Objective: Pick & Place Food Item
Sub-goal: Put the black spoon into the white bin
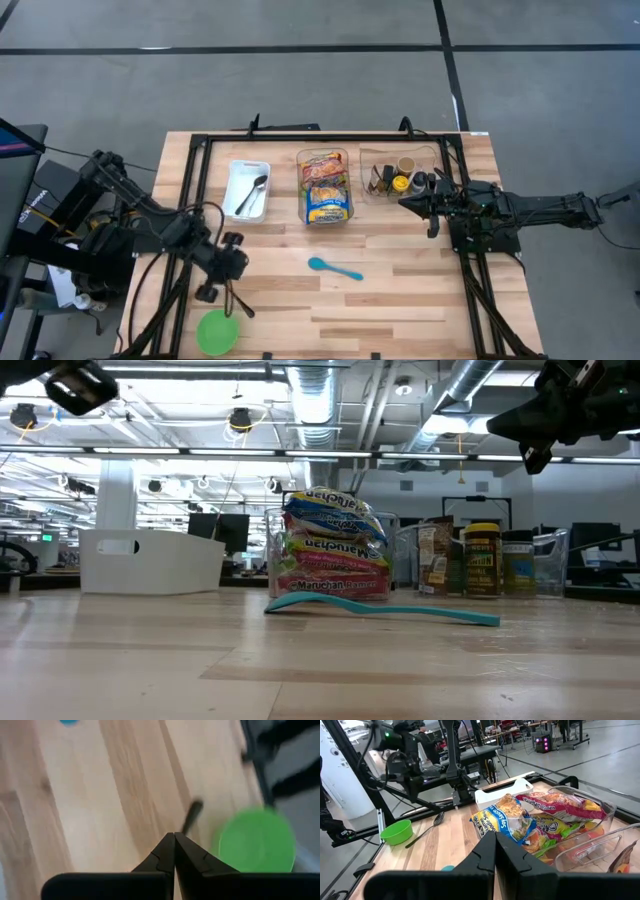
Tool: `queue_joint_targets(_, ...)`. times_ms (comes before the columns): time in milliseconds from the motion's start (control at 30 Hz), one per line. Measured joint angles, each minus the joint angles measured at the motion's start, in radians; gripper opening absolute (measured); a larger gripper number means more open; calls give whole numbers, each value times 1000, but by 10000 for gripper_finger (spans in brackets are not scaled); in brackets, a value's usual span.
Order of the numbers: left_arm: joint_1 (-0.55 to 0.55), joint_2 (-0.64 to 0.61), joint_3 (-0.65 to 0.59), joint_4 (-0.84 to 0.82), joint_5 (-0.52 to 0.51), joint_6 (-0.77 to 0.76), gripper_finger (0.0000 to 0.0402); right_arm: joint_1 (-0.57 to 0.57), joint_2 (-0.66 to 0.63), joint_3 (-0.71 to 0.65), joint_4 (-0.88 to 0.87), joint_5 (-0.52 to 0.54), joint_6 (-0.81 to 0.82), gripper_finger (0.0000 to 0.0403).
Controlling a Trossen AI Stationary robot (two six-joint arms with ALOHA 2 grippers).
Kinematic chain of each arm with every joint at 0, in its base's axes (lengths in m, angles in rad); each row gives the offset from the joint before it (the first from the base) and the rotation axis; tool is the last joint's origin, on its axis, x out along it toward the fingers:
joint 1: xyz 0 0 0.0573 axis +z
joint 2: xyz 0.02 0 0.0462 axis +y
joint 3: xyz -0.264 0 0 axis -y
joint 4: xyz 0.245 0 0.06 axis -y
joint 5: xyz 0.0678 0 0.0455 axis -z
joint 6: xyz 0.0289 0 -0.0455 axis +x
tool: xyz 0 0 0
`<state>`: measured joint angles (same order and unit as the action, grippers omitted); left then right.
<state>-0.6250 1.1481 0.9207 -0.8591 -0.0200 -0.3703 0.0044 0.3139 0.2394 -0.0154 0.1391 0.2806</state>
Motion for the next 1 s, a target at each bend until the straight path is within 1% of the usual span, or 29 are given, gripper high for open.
queue_joint_targets(167,-77,-1,-5,-137,1,106,0,0,0,0,0,0,0,0)
queue_joint_targets(233,-99,-1,-26,-162,1,108,0,0,0,0,0,0,0,0)
queue_joint_targets(333,-131,-1,-82,-157,6,88,0,0,0,0,0,0,0,0)
queue_joint_targets(533,-163,-1,-202,-73,26,83,0,0,0,0,0,0,0,0)
queue_joint_targets(667,-166,-1,-264,44,26,83,1,0,0,0,0,0,0,0)
queue_joint_targets(800,-166,-1,-300,134,26,86,1,0,0,0,0,0,0,0)
queue_joint_targets(1000,-166,-1,-317,189,29,106,1,0,0,0,0,0,0,0)
